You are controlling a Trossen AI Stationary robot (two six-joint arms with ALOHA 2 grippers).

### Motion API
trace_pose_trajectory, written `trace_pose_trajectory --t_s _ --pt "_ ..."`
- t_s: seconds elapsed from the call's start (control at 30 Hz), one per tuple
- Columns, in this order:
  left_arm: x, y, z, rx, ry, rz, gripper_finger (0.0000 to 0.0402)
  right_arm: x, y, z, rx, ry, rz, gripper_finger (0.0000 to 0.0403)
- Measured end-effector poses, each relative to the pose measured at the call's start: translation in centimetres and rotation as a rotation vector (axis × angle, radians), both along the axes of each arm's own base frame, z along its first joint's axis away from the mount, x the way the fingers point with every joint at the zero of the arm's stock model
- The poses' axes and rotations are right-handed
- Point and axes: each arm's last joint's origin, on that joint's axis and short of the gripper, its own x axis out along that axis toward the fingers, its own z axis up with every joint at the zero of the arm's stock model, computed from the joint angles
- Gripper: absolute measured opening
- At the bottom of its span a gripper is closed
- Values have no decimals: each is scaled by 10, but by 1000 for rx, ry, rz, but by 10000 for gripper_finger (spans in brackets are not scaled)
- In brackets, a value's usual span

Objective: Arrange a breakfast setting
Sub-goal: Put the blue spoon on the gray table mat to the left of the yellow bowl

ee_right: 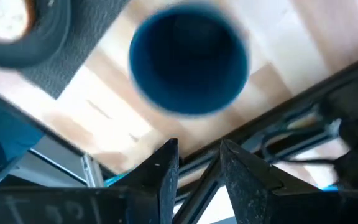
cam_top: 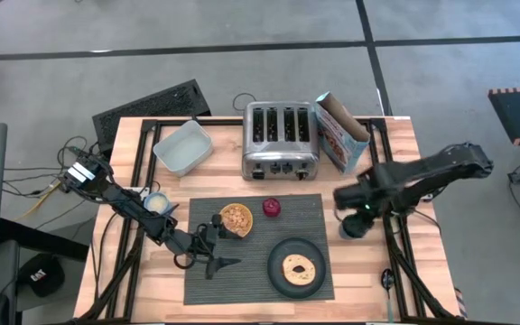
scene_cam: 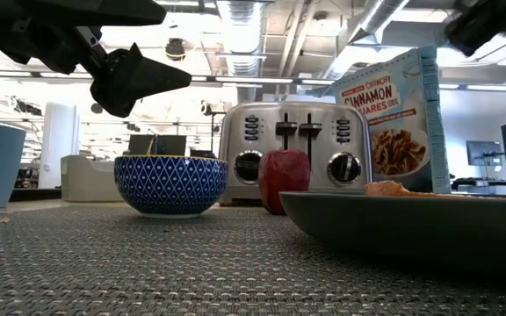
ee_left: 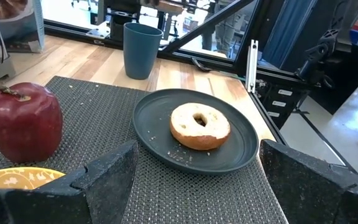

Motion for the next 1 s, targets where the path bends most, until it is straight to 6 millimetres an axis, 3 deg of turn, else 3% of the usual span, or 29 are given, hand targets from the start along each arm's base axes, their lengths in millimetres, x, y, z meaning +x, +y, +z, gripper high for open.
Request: trace_pose_trajectory --t_s 0.23,0.53,0.67,0.8,1.0 --pt "0 0 0 0 1 -4 322 -25 46 6 -8 6 15 148" --pt "0 0 0 -7 -2 -3 322 -48 98 -4 -65 -53 259 147" --pt "0 0 0 -13 -1 -2 322 -51 111 -20 -139 -37 259 147" --pt "0 0 0 -15 -1 -2 322 -49 126 -39 -49 -85 296 147" --pt "0 0 0 -16 -1 -1 322 -59 119 -70 64 -104 287 147"
